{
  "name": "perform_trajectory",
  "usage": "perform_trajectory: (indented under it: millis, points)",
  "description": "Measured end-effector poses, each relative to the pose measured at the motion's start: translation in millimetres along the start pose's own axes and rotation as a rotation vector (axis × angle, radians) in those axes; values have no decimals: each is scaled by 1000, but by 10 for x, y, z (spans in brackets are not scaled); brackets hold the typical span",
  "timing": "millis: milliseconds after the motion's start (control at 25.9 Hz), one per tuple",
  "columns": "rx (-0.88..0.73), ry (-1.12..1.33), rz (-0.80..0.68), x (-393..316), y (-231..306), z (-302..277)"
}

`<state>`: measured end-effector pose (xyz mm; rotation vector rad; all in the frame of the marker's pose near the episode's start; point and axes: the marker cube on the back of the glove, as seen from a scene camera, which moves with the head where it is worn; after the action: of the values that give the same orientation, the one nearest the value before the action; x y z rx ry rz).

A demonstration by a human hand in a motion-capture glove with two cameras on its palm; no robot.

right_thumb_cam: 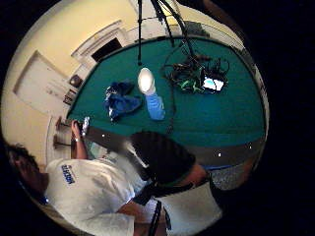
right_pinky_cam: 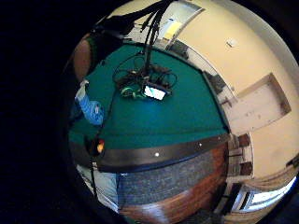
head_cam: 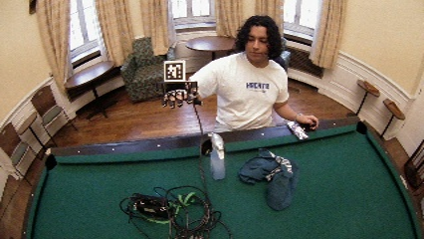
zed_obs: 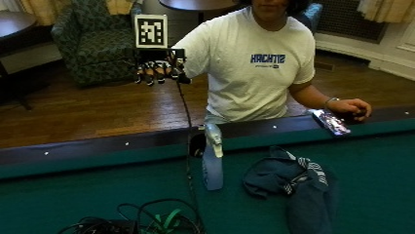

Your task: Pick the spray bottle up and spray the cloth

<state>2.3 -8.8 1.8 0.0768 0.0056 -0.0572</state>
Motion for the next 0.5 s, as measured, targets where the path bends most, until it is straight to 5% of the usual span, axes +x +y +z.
perform_trajectory:
  millis: [501]
  points:
    - [55,4,49,13,-60,35]
